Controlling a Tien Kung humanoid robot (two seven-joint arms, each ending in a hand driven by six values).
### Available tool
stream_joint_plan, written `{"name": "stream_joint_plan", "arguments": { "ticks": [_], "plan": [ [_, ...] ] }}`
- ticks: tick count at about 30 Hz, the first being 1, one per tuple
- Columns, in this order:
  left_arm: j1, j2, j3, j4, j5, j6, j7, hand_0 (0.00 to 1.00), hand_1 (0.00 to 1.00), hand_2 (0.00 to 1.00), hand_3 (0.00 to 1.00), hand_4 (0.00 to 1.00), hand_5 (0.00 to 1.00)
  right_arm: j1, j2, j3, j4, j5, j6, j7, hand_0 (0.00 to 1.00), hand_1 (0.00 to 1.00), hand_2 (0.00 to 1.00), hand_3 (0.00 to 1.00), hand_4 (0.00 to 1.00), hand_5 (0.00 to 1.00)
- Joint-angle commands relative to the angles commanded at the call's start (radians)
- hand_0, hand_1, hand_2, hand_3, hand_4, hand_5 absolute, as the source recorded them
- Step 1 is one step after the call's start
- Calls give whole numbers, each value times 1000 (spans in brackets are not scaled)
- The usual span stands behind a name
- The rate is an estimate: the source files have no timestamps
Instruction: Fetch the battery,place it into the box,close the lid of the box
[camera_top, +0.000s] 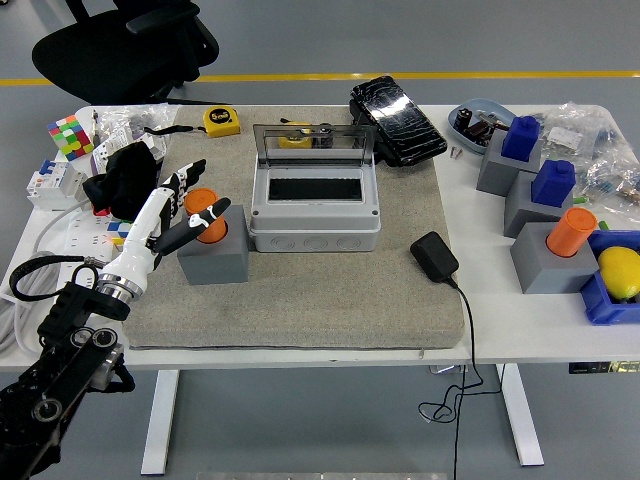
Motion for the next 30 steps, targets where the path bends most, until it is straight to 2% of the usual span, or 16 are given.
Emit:
{"name": "stream_joint_plan", "arguments": {
  "ticks": [4,5,11,12,17,18,23,24,29,30],
  "plan": [
    [-4,-3,9,8,2,8,-4,932,998,998,927,998,563,-1,1,-1,0,1,0,0,580,632,661,557,942,497],
    [-5,-3,13,10,4,12,-6,918,998,998,879,998,448,-1,1,-2,0,1,1,0,580,632,661,557,943,497],
    [-13,-6,35,23,4,54,-33,918,998,998,879,998,448,-1,1,-4,0,1,1,0,580,632,661,557,943,497],
    [-14,-7,38,27,1,63,-39,785,871,875,696,998,157,0,2,-4,0,1,1,0,580,632,661,557,944,496],
    [-23,-10,57,48,-3,99,-61,785,871,875,696,998,157,1,2,-3,1,1,1,0,580,632,661,557,944,496],
    [-24,-11,59,51,-11,103,-66,699,741,713,527,998,13,1,2,-2,1,0,1,0,580,632,661,557,945,494],
    [-30,-18,67,62,-48,116,-95,699,741,713,527,998,13,1,3,-6,1,2,2,0,580,632,661,557,945,494],
    [-32,-20,67,63,-53,117,-98,556,584,565,456,998,2,1,3,-7,1,2,1,0,580,632,662,558,945,494],
    [-37,-31,69,75,-95,128,-130,556,584,565,456,998,2,1,5,-11,1,4,1,1,580,632,662,558,945,494],
    [-37,-34,68,78,-103,128,-135,379,400,440,413,945,2,1,5,-12,1,4,1,1,580,632,662,558,945,494]
  ]
}}
